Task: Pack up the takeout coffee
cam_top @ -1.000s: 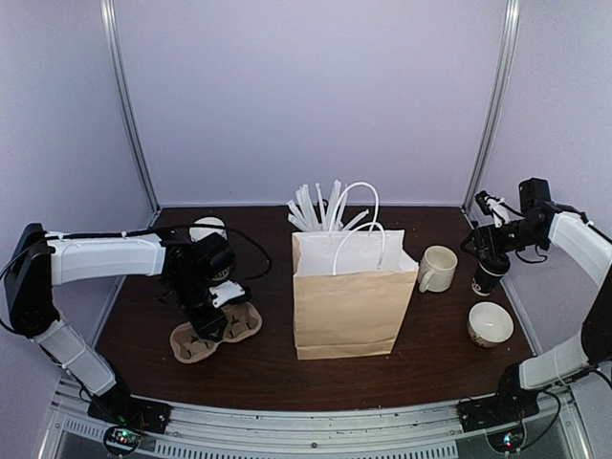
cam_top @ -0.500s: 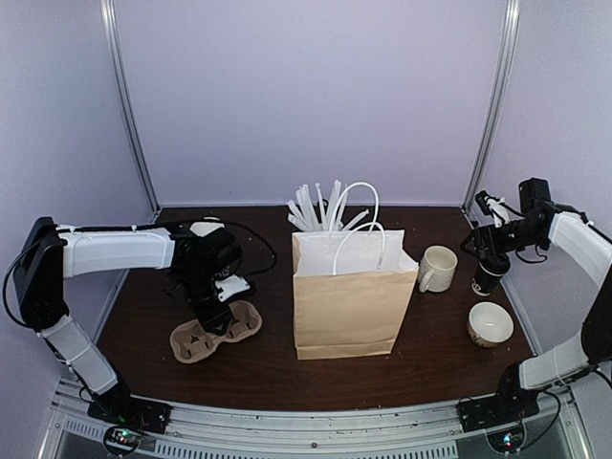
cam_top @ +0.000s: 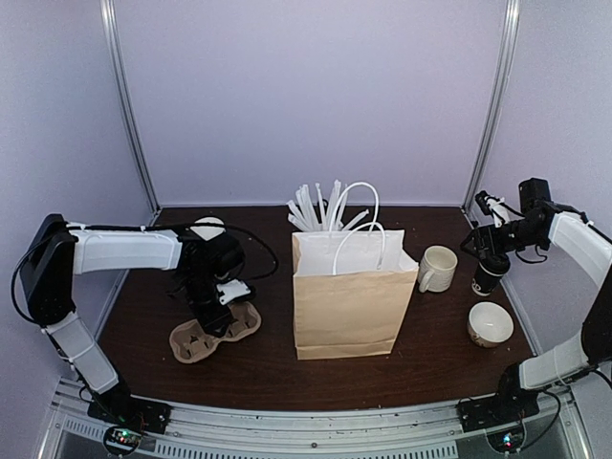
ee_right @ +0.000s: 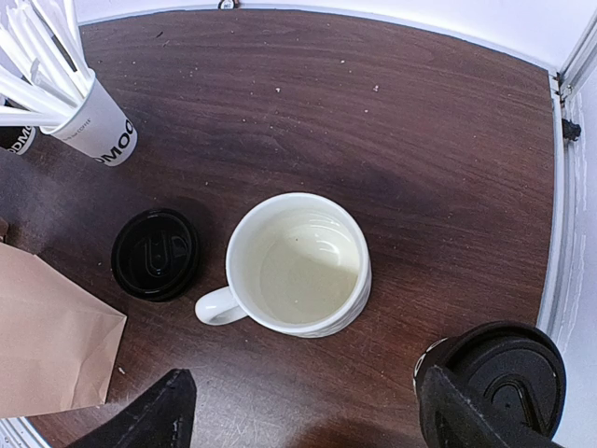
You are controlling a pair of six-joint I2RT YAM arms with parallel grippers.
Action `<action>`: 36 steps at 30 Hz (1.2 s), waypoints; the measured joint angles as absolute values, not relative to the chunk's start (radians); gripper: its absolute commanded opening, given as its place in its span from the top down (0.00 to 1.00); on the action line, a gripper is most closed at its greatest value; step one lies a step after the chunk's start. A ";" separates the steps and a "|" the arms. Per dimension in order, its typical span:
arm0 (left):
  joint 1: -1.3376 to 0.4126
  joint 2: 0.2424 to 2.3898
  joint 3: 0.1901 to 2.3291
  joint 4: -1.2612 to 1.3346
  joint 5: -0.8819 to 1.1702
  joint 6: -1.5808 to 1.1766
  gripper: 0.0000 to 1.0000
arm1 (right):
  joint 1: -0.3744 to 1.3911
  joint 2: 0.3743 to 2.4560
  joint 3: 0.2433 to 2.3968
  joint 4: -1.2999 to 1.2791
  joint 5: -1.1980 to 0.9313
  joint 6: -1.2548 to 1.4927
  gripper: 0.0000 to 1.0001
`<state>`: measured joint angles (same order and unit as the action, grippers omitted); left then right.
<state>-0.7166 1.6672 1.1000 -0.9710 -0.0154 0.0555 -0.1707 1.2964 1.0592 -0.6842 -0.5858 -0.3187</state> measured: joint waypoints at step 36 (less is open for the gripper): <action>-0.729 1.291 1.599 -1.149 0.095 0.013 0.68 | 0.174 1.436 1.588 -0.847 -0.892 -0.392 0.13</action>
